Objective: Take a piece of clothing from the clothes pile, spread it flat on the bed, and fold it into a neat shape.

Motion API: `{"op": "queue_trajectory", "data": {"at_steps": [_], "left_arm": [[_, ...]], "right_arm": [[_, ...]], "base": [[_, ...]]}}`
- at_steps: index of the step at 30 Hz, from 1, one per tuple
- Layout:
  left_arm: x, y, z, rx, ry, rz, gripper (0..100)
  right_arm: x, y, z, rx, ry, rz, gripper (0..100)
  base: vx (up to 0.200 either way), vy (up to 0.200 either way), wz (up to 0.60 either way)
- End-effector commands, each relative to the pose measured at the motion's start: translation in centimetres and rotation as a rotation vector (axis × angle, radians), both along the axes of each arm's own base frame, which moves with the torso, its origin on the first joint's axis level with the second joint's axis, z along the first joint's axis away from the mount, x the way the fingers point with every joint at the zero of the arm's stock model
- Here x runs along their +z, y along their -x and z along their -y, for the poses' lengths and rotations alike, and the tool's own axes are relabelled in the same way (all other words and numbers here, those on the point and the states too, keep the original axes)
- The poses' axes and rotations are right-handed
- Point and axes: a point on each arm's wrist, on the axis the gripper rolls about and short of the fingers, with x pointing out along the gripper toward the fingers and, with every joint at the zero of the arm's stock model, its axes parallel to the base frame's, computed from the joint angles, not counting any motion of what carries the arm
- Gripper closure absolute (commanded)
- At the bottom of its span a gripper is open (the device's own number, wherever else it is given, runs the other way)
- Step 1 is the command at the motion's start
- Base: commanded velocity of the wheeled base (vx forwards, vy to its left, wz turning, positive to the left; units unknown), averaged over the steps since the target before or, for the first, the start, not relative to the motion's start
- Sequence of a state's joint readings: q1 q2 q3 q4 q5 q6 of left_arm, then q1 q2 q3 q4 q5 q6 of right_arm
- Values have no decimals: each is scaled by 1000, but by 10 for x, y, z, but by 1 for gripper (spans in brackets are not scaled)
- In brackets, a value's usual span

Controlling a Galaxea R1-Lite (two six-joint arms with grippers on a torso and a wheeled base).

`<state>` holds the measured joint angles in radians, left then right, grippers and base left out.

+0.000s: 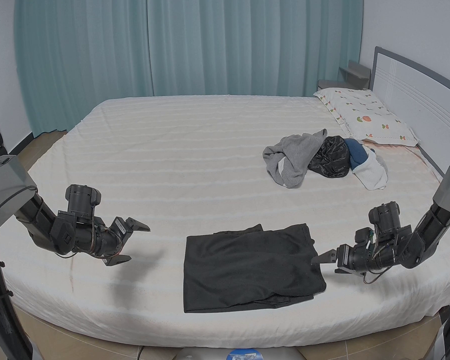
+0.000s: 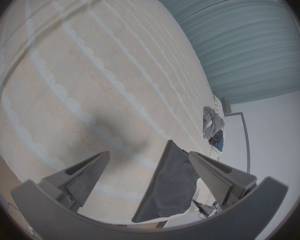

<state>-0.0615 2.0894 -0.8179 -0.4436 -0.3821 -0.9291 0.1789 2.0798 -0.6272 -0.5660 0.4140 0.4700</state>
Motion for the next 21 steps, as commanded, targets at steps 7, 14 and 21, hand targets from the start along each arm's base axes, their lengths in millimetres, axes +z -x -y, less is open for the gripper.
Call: {"op": "queue_trajectory", "data": {"at_steps": [7,14,21], "left_arm": [[1,-1,2,3,7,-2,0],[1,-1,4,-3,8,0,0],[2,-2,4,7,18,-1,0]], "right_arm": [[-13,-80,-6,-190,-180,72,0],[-28,-102,-11,-245,-240,68,0],[-41,-107,-16,-238,-248,80,100]], "base": [[0,0,0],[0,0,0],[0,0,0]]}}
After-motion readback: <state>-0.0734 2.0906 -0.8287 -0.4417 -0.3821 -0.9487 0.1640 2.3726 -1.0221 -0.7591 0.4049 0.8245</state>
